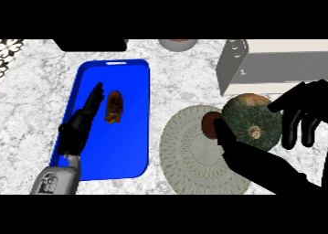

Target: Pick the squash from the placemat and place it in the tiered shelf

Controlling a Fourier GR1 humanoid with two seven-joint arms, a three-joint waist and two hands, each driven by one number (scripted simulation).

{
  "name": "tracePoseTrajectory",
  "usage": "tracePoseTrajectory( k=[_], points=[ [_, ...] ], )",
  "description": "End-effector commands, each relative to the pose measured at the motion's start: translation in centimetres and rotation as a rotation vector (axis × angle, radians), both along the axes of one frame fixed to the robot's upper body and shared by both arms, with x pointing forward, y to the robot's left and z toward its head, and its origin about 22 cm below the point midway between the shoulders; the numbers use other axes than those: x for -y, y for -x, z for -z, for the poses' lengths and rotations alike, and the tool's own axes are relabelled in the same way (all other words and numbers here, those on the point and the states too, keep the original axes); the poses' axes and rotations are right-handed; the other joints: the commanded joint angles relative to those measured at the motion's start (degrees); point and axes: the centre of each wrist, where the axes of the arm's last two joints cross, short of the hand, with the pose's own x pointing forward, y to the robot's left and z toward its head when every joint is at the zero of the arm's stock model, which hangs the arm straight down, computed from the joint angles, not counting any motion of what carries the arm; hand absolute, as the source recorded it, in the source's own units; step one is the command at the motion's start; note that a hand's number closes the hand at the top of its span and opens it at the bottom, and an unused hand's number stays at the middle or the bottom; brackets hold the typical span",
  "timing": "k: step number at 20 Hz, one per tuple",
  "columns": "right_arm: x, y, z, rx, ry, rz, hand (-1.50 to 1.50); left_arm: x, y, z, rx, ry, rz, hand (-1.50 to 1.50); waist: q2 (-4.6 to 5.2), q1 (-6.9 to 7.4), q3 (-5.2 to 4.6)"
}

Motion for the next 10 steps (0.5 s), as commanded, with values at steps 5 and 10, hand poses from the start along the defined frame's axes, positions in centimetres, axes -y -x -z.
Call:
tracePoseTrajectory(
  k=[5, 10],
  points=[
    [1.7, -3.3, -3.8, 0.013, -0.008, 0.133, 1.5, 0.2, 0.4, 1.2, 0.016, -0.004, 0.017, 0.0, 0.08, 0.13, 0.02],
    [4.6, -6.0, -8.5, 0.046, 0.0, 0.182, 1.5, 0.8, -1.5, -0.5, 0.002, -0.009, -0.005, 0.0, 0.08, 0.05, 0.02]
  ],
)
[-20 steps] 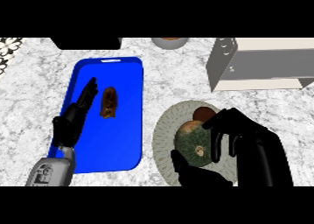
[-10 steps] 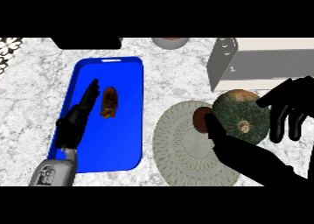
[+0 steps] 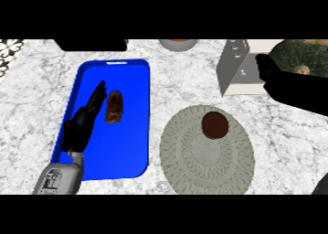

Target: Pick the squash from the placemat and place it in the tiered shelf

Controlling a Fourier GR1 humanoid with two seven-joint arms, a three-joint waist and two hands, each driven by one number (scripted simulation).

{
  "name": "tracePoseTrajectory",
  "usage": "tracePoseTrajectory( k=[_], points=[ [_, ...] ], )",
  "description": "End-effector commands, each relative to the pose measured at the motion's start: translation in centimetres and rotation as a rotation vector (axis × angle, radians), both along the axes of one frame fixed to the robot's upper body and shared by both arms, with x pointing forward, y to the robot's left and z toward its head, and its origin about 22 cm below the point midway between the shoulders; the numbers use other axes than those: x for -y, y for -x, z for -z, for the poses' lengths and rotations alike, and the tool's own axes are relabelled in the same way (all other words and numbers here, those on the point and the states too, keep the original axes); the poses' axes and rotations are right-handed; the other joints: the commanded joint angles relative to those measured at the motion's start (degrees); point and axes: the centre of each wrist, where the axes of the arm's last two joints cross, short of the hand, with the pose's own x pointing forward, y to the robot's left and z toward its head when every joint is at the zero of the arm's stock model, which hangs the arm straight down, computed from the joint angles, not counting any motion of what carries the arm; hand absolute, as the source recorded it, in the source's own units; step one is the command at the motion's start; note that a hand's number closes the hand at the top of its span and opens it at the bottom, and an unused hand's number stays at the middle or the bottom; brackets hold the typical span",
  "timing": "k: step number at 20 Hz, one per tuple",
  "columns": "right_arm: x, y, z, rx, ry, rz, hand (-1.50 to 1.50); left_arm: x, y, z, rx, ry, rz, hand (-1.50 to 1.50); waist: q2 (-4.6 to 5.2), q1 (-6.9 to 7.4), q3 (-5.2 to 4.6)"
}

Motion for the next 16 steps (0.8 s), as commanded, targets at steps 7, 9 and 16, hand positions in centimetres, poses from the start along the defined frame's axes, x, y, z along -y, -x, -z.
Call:
tracePoseTrajectory(
  k=[7, 9, 16],
  points=[
    [4.9, -4.6, -2.6, 0.011, 0.033, 0.104, 1.5, -0.3, 0.4, 0.2, -0.005, -0.013, -0.001, 0.0, 0.07, 0.1, 0.03],
    [4.9, -5.8, -0.6, 0.033, 0.034, 0.095, 1.5, -0.7, 1.2, -0.1, 0.005, -0.002, -0.001, 0.0, 0.09, 0.32, 0.04],
    [5.6, -9.2, -2.5, 0.048, 0.139, 0.137, 1.5, -0.4, 1.0, -1.2, 0.008, -0.01, 0.012, 0.0, 0.07, 0.52, 0.03]
  ],
)
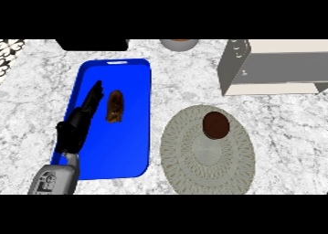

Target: Pick the squash from the placemat and place it in the tiered shelf

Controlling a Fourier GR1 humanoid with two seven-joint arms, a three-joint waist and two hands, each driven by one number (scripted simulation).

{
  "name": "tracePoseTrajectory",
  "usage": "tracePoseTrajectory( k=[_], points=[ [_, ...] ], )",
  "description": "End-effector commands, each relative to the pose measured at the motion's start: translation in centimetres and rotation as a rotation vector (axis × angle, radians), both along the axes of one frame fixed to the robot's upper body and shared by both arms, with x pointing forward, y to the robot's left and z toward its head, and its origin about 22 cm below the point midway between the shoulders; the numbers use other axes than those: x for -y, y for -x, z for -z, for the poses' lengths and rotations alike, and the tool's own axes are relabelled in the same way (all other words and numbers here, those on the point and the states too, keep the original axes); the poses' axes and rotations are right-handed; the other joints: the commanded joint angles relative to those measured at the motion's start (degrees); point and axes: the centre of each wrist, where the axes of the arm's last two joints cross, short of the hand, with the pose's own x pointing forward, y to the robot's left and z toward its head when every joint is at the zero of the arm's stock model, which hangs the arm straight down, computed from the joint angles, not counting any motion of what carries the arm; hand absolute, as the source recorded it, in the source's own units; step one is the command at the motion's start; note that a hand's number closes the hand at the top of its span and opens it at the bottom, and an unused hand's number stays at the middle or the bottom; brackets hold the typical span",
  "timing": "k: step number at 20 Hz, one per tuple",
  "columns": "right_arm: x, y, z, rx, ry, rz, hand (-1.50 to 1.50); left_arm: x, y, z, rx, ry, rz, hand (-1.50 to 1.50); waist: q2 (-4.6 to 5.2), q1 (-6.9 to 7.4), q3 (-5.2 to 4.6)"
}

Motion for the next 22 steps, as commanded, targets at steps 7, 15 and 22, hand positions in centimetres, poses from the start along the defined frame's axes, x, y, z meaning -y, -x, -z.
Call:
tracePoseTrajectory(
  k=[7, 15, 22],
  points=[
    [1.0, -5.0, 5.1, 0.048, 0.187, -0.003, 1.5, -0.5, -0.3, 0.9, -0.002, 0.005, 0.002, 0.0, 0.16, 0.15, 0.0],
    [3.3, -8.1, 5.2, 0.195, -0.15, -0.066, 1.5, 1.2, -0.2, 1.1, 0.004, 0.004, 0.027, 0.0, 0.44, 0.68, 0.09],
    [6.5, -11.0, 7.8, 0.204, -0.142, -0.078, 1.5, -1.2, -0.6, 0.8, -0.006, 0.007, 0.016, 0.0, 0.23, 0.49, 0.02]
  ],
)
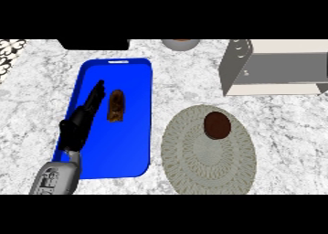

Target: Pick the squash from the placemat and place it in the tiered shelf

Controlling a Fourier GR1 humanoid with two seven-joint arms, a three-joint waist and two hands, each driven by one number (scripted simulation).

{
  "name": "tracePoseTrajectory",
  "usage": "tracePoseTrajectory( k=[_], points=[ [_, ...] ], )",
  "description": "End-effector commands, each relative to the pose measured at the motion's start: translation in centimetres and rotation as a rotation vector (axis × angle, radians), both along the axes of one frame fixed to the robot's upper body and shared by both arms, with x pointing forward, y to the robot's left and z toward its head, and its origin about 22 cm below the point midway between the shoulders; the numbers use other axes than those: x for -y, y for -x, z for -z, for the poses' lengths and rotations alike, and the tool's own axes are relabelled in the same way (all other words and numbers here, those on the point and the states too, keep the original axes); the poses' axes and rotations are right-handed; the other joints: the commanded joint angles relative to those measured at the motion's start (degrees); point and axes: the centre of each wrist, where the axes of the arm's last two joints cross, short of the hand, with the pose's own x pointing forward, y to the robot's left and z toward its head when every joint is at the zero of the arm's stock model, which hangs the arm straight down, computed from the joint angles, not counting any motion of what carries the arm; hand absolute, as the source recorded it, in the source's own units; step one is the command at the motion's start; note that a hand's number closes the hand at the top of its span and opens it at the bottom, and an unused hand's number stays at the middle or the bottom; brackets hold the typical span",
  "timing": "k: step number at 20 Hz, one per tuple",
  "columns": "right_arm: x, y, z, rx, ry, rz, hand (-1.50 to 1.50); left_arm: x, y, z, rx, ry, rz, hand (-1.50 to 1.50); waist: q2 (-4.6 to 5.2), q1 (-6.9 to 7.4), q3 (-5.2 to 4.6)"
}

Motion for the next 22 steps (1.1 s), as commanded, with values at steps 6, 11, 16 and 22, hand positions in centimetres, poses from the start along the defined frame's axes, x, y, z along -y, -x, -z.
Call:
tracePoseTrajectory(
  k=[6, 11, 16, 22],
  points=[
    [4.7, -1.3, 0.1, 0.034, -0.036, -0.034, 1.5, 0.3, -0.1, 0.2, -0.022, 0.006, -0.006, 0.0, -0.08, -0.33, -0.02],
    [5.9, -0.8, 2.9, -0.103, 0.02, 0.3, -1.5, -0.8, -0.5, -0.6, -0.005, -0.012, -0.023, 0.0, -0.22, -0.82, -0.05],
    [6.5, 0.7, 3.4, -0.092, -0.043, 0.258, -1.5, -0.6, -0.8, 0.1, -0.004, -0.013, -0.029, 0.0, -0.29, -1.04, -0.03],
    [6.6, -0.3, 0.9, -0.025, -0.196, 0.175, -1.5, 0.5, 0.1, 0.3, -0.017, 0.01, -0.008, 0.0, -0.1, -0.37, 0.0]
  ],
)
